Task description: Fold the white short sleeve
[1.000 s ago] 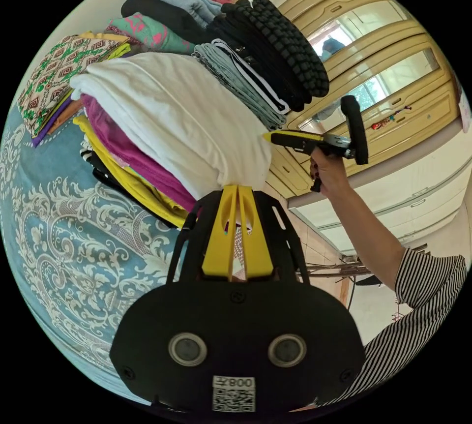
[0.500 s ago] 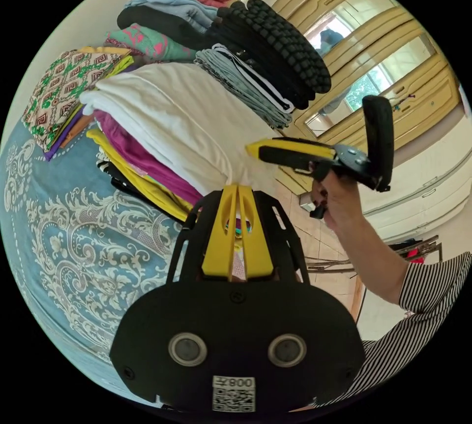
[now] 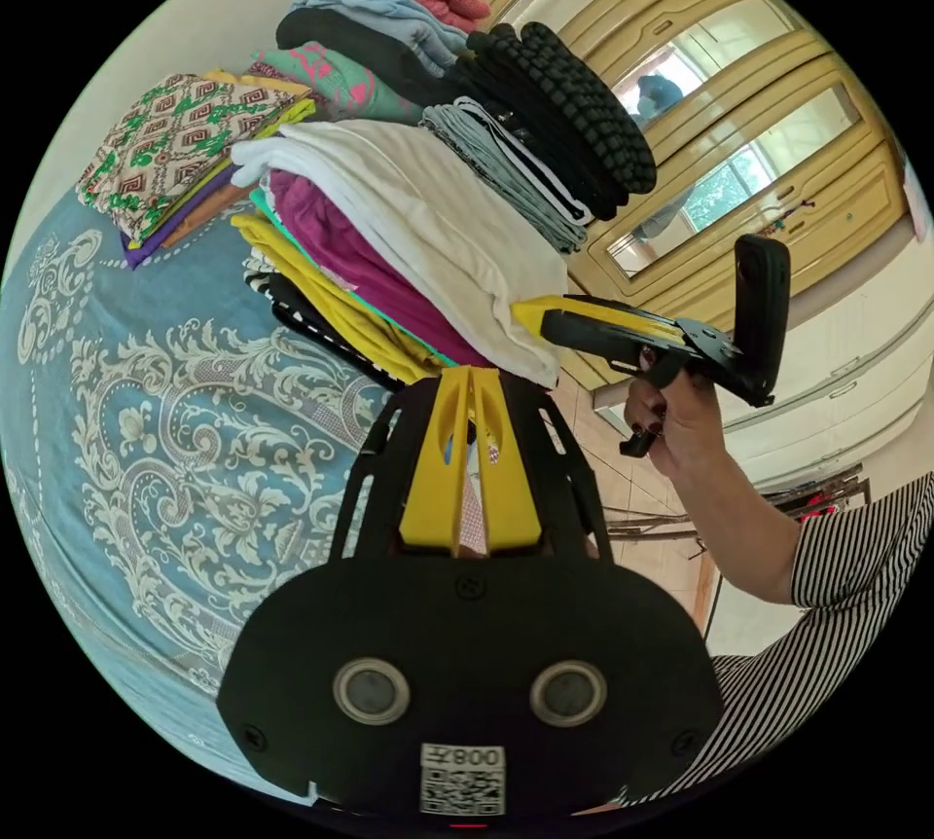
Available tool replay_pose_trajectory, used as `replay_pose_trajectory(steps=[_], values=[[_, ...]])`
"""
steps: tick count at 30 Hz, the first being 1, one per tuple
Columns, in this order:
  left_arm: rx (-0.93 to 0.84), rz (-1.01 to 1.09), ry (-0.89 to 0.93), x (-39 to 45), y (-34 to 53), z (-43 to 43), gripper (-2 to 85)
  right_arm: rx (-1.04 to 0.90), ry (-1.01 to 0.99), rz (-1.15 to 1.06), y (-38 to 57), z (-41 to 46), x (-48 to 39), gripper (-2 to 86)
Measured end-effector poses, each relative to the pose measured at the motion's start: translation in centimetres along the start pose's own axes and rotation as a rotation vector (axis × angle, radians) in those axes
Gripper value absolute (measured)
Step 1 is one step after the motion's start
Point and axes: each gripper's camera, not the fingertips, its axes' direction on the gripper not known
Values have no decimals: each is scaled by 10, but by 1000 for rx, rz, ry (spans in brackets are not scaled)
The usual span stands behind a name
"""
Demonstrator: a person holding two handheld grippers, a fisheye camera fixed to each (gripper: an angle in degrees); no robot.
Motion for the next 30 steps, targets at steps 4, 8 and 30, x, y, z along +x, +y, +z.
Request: replay_pose_trajectory(steps=[4, 8, 30], values=[[34, -67, -8, -49, 25, -13, 8, 52, -43, -34, -16, -3, -24, 2], [79, -125, -12, -96, 45, -24, 16, 93, -116, -78, -54, 13, -47, 11], [32, -251, 41, -248, 255, -14, 26, -99, 4, -144, -410, 215, -108, 77]])
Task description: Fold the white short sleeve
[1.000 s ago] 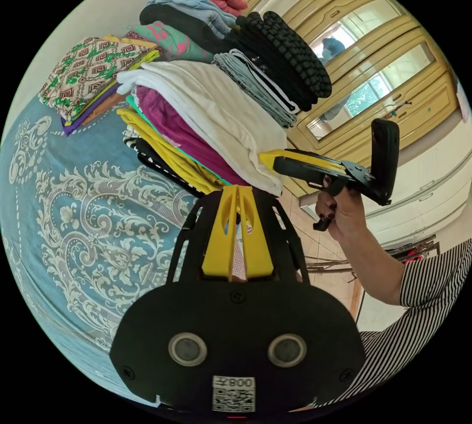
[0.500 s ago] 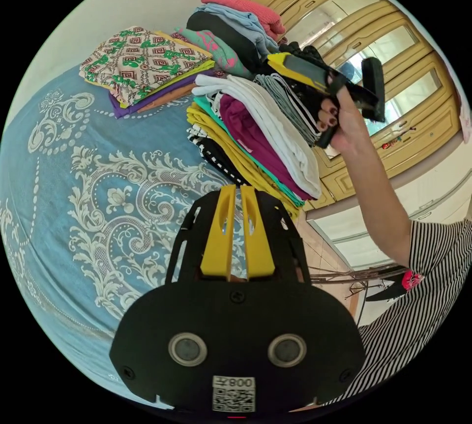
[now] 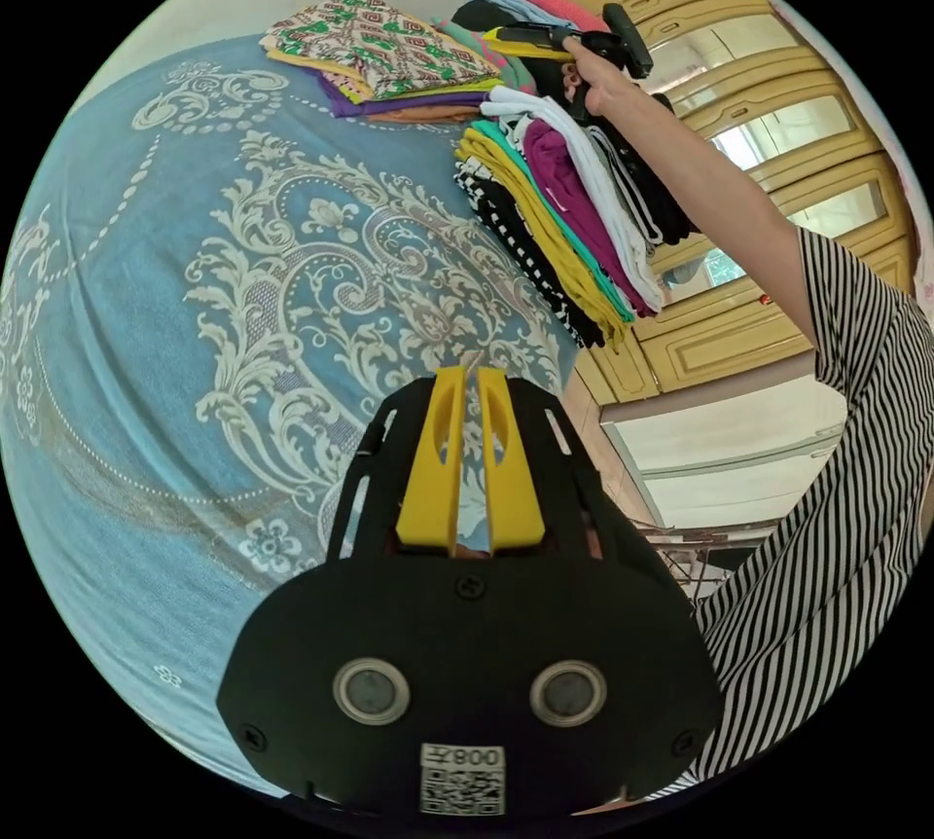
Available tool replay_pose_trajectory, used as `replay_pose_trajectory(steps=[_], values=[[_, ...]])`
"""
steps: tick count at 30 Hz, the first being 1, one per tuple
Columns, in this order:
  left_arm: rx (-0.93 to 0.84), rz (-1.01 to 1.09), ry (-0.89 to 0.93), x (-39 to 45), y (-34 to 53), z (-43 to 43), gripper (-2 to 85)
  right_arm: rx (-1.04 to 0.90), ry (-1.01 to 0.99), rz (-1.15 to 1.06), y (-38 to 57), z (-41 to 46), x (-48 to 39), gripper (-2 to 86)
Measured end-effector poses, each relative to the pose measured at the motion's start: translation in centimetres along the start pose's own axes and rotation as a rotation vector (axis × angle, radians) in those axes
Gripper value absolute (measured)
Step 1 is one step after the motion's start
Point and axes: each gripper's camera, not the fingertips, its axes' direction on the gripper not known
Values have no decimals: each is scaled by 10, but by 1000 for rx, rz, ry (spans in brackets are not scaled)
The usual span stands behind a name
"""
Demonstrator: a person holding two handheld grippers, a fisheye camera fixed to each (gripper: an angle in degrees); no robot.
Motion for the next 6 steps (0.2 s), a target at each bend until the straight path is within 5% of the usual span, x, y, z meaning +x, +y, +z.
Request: replay_pose_trajectory(steps=[6], values=[[44, -18, 11, -41, 21, 0, 25, -90, 130, -281, -31, 50, -104, 74]])
